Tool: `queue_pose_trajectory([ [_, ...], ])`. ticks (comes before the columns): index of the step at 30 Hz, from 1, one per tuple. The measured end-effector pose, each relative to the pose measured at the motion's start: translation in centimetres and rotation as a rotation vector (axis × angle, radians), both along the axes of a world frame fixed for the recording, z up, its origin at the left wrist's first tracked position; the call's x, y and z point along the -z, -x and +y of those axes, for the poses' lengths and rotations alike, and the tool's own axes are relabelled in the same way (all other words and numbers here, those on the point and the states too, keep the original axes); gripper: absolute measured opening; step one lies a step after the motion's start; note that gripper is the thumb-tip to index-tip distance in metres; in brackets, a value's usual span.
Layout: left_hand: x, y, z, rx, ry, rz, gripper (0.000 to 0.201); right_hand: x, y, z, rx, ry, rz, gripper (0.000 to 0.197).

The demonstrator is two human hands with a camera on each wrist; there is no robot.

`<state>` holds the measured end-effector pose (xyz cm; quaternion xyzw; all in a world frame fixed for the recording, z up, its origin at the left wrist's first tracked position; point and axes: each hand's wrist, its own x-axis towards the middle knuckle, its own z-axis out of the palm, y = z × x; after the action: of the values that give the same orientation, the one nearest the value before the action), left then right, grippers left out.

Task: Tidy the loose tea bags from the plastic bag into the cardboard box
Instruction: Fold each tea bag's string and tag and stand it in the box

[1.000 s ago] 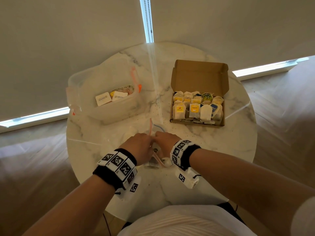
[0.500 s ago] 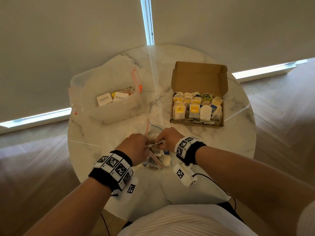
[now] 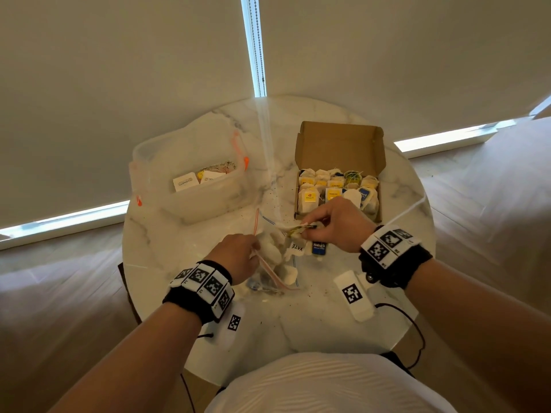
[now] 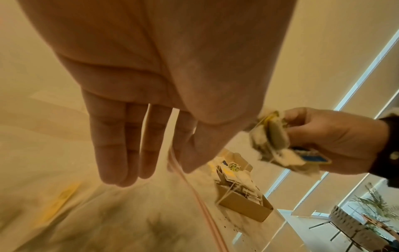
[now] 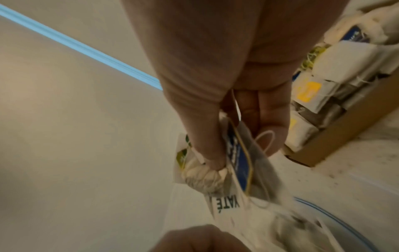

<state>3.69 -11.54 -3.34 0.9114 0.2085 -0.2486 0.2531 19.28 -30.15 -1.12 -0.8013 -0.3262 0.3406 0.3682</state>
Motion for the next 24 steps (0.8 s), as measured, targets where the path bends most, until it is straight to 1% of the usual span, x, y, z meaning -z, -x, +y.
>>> queue_pose_trajectory([
  [4, -0.4, 0.2, -0.4, -0.005, 0.034, -0.031, 0.021, -3.1, 0.3, -1.2, 0.033, -0.12, -0.018, 0.016],
  [8, -1.4, -0.1, -1.0, -0.036, 0.092, -0.111, 0.023, -6.2, 0.5, -2.0, 0.044, -0.234, -0.05, 0.018],
  [10, -2.1, -0.6, -1.4, -0.097, 0.155, -0.183, 0.035, -7.7, 0.5, -2.3, 0.061, -0.266, -0.062, 0.019],
  [12, -2.9, -1.2, -1.7, -0.154, 0.254, -0.256, 0.059, -9.0, 0.4, -2.5, 0.081, -0.286, -0.072, 0.02],
  [14, -3.4, -1.9, -2.0, -0.147, 0.319, -0.296, 0.078, -10.5, 0.4, -2.7, 0.09, -0.315, -0.08, 0.02],
  [17, -3.6, -3.1, -2.3, -0.125, 0.411, -0.332, 0.101, -12.7, 0.3, -2.7, 0.108, -0.381, -0.079, 0.019],
  [18, -3.8, -3.4, -2.5, -0.145, 0.47, -0.339, 0.105, -13.4, 0.3, -2.6, 0.123, -0.403, -0.072, 0.019],
  [19, -4.0, -3.6, -2.8, -0.181, 0.536, -0.35, 0.101, -14.0, 0.3, -2.6, 0.132, -0.424, -0.064, 0.018],
  [21, -4.6, -4.1, -3.4, -0.238, 0.652, -0.391, 0.078, -15.1, 0.4, -2.4, 0.127, -0.445, -0.061, 0.018],
  [24, -4.9, -4.3, -3.5, -0.223, 0.72, -0.411, 0.055, -16.1, 0.4, -2.1, 0.109, -0.444, -0.072, 0.017],
])
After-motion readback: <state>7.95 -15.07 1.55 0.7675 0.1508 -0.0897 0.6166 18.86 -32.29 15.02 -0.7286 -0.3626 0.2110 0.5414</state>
